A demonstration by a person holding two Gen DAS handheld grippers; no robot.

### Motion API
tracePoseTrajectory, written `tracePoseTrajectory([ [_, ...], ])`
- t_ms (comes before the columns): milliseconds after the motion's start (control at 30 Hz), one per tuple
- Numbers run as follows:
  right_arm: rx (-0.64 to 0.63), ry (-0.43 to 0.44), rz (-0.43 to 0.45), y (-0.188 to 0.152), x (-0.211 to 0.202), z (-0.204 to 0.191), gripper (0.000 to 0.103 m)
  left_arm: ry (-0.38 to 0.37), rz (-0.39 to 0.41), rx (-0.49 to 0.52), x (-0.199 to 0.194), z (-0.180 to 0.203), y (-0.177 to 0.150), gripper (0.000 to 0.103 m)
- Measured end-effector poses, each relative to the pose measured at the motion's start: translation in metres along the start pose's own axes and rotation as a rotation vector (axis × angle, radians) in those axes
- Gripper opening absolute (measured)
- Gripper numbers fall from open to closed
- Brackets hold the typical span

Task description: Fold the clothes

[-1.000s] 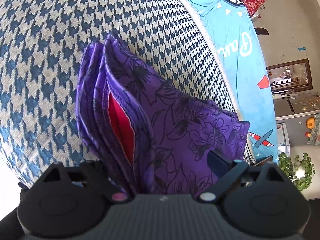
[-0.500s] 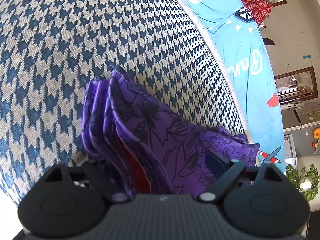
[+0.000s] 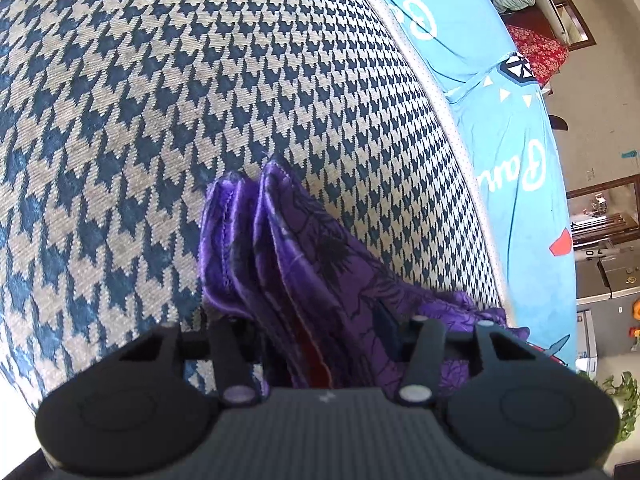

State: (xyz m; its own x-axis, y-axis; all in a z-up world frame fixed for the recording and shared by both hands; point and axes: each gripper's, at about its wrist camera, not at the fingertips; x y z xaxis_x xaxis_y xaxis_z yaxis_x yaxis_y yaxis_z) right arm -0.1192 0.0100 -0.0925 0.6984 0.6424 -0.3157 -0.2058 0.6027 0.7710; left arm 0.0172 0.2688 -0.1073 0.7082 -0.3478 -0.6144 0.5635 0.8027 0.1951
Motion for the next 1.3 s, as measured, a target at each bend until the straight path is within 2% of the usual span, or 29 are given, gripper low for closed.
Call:
tracePoseTrajectory([
  [100, 0.003, -0.01, 0.0, -0.001, -0.002, 0.003, 0.007, 0.005, 0.01, 0.031, 0.003, 0.006, -0.002, 0.028],
  [133, 0.004, -0.014, 0.0, -0.002, -0.003, 0.004, 0.007, 0.0, 0.012, 0.037, 0.004, 0.008, -0.003, 0.027],
  [200, 0.006, -0.023, 0.004, -0.002, -0.005, 0.006, 0.007, -0.05, 0.035, 0.036, 0.002, 0.012, -0.004, 0.021],
  [267, 0.007, -0.035, 0.011, -0.002, -0.007, 0.009, 0.007, -0.086, 0.058, 0.054, 0.0, 0.02, -0.005, 0.019],
  [467, 0.015, -0.088, 0.034, -0.004, -0.015, 0.022, 0.007, -0.227, 0.127, 0.065, 0.0, 0.046, -0.01, 0.019],
  [567, 0.03, -0.124, 0.038, -0.005, -0.019, 0.032, 0.006, -0.263, 0.152, 0.111, 0.005, 0.067, -0.015, 0.019],
  [667, 0.036, -0.164, 0.039, -0.008, -0.023, 0.042, 0.006, -0.316, 0.166, 0.102, 0.018, 0.087, -0.017, 0.019],
  [900, 0.06, -0.262, 0.032, -0.017, -0.031, 0.074, 0.006, -0.383, 0.199, 0.172, 0.036, 0.131, -0.034, 0.019],
  [1133, 0.082, -0.363, 0.014, -0.028, -0.04, 0.113, 0.006, -0.455, 0.178, 0.212, 0.054, 0.17, -0.061, 0.019],
  [1300, 0.135, -0.444, -0.039, -0.045, -0.045, 0.151, 0.006, -0.504, 0.128, 0.221, 0.083, 0.201, -0.083, 0.019],
])
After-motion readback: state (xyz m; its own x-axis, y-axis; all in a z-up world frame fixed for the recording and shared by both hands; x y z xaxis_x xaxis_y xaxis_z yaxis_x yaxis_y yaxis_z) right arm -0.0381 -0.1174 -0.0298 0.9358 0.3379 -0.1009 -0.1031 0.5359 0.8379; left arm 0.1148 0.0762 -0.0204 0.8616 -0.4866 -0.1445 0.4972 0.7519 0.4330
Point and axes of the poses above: each gripper's, at about its wrist camera, not at the fingertips, and x roughly the way its jaws point, z to its right, y to its top, and after that the axes turned 7 degrees about -y, right-handed
